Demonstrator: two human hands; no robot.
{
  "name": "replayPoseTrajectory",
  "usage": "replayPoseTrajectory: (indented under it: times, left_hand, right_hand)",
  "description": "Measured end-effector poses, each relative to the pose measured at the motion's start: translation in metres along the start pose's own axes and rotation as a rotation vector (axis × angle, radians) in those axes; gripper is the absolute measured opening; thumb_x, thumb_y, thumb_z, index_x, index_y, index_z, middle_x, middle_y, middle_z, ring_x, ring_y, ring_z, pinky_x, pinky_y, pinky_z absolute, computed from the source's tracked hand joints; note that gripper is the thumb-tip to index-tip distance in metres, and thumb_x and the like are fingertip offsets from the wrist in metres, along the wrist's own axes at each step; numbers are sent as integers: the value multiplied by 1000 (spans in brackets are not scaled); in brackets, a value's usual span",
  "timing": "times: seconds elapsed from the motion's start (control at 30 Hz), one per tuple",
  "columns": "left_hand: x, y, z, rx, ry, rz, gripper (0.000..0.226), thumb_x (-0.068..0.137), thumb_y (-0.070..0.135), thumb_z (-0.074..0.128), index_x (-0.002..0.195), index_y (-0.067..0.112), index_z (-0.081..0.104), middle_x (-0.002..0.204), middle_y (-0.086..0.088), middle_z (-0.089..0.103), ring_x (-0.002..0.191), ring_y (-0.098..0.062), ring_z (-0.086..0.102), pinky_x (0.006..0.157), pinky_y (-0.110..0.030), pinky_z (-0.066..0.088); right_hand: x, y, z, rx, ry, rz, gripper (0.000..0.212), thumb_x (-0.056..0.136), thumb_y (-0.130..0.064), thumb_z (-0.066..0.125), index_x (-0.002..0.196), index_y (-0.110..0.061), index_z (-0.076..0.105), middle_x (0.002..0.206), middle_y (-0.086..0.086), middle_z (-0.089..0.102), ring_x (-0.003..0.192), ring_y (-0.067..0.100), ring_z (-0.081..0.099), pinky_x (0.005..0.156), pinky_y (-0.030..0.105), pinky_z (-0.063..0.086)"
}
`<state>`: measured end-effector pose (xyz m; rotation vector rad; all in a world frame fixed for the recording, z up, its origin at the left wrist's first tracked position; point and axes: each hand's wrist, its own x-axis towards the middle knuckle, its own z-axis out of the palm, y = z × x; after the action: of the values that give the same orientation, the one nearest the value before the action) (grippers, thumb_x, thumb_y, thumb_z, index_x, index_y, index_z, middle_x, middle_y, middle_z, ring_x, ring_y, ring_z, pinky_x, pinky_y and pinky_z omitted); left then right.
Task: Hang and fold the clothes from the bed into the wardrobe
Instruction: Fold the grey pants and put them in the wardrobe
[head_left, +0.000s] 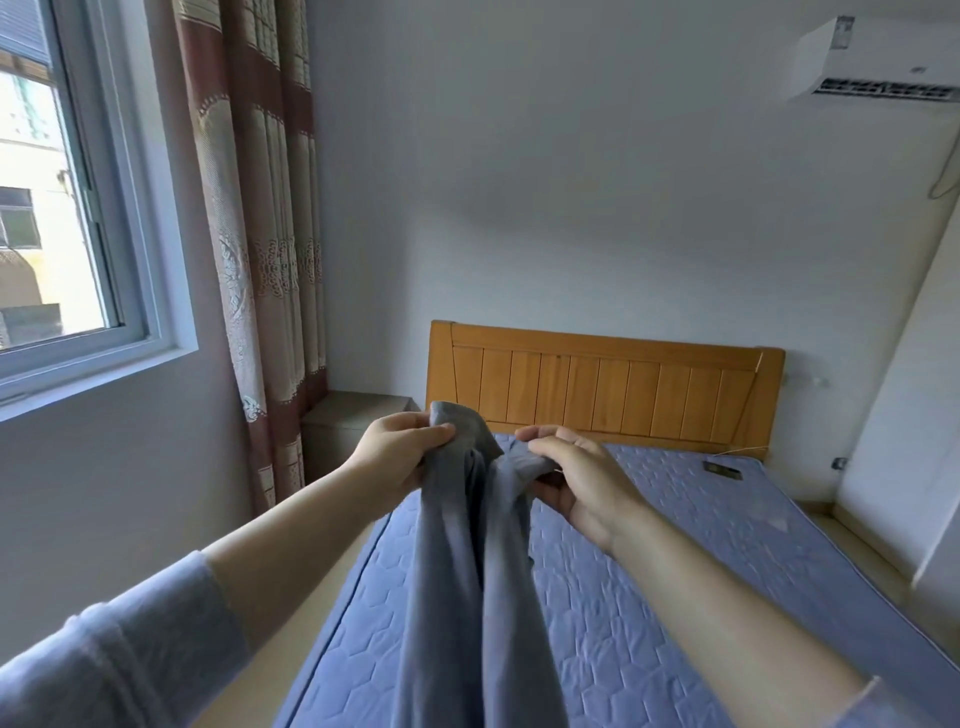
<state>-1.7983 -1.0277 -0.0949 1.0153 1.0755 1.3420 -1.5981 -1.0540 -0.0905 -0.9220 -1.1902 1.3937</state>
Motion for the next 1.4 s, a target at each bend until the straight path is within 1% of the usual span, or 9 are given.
replayPoseTrajectory:
  times: [0.17, 0.27, 0.5, 0.6, 0.83, 1.0, 1.13, 1.3, 1.4]
  left_hand:
    - [-16, -3, 7, 22, -137, -39, 12, 91, 2, 61, 100, -1, 67, 94, -19, 70, 82, -26, 68, 70, -38, 57]
    - [-21, -1, 3, -3, -175, -26, 11, 92, 0, 57, 95, 0, 68, 84, -16, 72, 72, -22, 70, 63, -31, 59]
    - [-31, -9, 12, 72, -262, 14, 21, 92, -2, 57, 85, 7, 74, 82, -13, 72, 72, -19, 69, 67, -28, 59]
    - [-31, -9, 11, 98, -243, 31, 16, 92, 1, 59, 89, 7, 73, 85, -12, 72, 73, -18, 68, 69, -28, 58]
    - [-31, -4, 1, 103, -369, -3, 21, 87, 17, 70, 103, 2, 72, 99, -18, 73, 87, -21, 71, 75, -30, 58]
    - [-28, -2, -3, 313, -218, 72, 22, 78, -1, 75, 94, 14, 73, 97, -13, 74, 80, -17, 70, 72, -27, 58]
    - [-28, 1, -10, 320, -202, 102, 22, 81, -3, 69, 94, 13, 75, 93, -10, 76, 80, -19, 71, 69, -30, 58]
    - [-25, 9, -15, 338, -155, 151, 25, 81, -5, 68, 93, 16, 75, 91, -7, 76, 85, -19, 71, 75, -31, 58]
    - [-21, 12, -20, 408, -111, 178, 26, 79, -4, 70, 91, 18, 76, 90, -6, 76, 87, -20, 69, 83, -35, 56]
  right_hand:
    - [-9, 1, 1, 125, -192, 77, 28, 95, -4, 44, 106, -1, 70, 103, 15, 72, 96, 22, 70, 78, 29, 58]
    - [-13, 4, -6, 137, -319, 98, 36, 91, 10, 43, 119, -1, 63, 111, 15, 69, 105, 23, 67, 82, 28, 56]
    - [-8, 20, 2, -446, 34, -316, 9, 76, -17, 80, 76, -25, 76, 76, -9, 67, 73, 4, 61, 68, 16, 48]
    - [-5, 19, 0, -523, 24, -369, 6, 79, -22, 78, 78, -26, 74, 84, -10, 66, 82, 7, 61, 78, 20, 48]
    - [-2, 14, 6, -567, -16, -394, 7, 86, -23, 72, 83, -17, 71, 75, 0, 66, 70, 7, 57, 66, 21, 47]
    - [0, 13, 6, -585, -75, -382, 9, 87, -28, 71, 85, -19, 72, 83, 5, 70, 76, 11, 61, 72, 25, 50]
    - [4, 12, -15, -647, -246, -205, 15, 88, -32, 70, 93, -19, 72, 92, 1, 75, 88, 16, 70, 81, 30, 55]
    - [0, 25, -43, -1062, -365, -15, 37, 67, -47, 72, 87, -16, 70, 84, 2, 71, 79, 15, 66, 70, 30, 45]
    - [-1, 31, -53, -1195, -323, -66, 28, 71, -44, 68, 81, -18, 67, 83, 7, 69, 74, 13, 60, 67, 31, 42]
